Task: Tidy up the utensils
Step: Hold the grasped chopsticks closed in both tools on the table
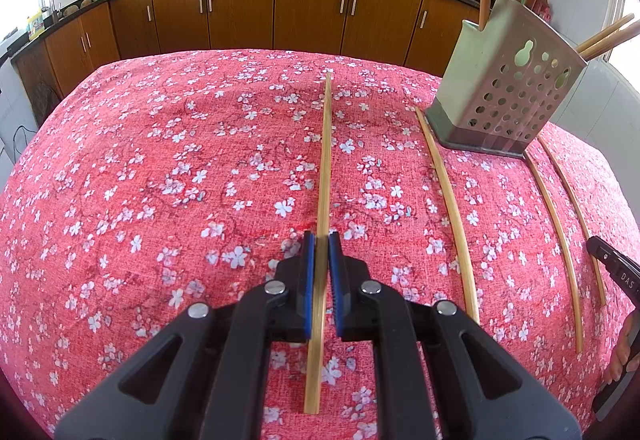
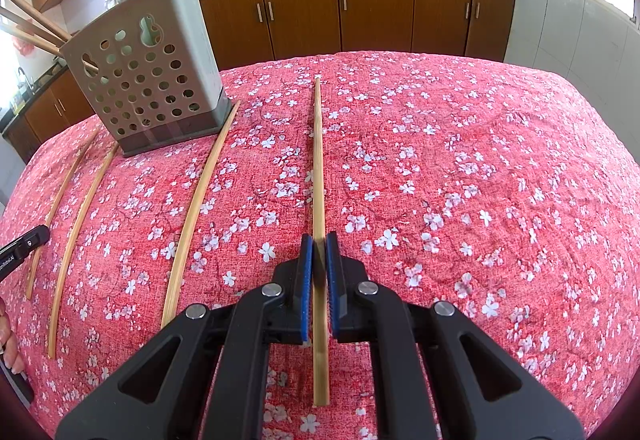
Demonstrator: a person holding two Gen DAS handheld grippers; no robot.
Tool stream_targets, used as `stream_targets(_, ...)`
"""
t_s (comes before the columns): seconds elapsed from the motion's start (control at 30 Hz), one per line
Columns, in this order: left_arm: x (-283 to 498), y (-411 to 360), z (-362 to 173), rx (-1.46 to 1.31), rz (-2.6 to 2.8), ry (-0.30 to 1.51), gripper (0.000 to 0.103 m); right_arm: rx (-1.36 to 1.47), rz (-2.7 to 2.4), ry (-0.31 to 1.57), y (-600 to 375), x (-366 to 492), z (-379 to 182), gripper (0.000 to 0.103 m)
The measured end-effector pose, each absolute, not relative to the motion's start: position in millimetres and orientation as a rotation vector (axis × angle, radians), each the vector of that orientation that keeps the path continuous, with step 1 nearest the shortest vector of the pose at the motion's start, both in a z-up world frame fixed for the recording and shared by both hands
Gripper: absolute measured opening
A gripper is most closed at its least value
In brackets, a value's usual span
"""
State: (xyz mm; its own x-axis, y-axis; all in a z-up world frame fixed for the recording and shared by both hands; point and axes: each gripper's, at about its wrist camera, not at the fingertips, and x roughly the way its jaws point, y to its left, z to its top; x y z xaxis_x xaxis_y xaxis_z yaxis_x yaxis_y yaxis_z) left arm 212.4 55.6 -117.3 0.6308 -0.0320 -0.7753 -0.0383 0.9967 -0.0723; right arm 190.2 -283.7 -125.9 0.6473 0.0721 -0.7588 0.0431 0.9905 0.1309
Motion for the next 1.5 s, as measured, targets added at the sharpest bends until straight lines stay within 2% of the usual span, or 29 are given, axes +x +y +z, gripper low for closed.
stream_targets(1.5, 213.3, 55.5, -115.8, -0.089, 0.003, 0.892, 0.012, 0.146, 0.016, 0.868, -283.6, 191.5, -124.7, 0.008)
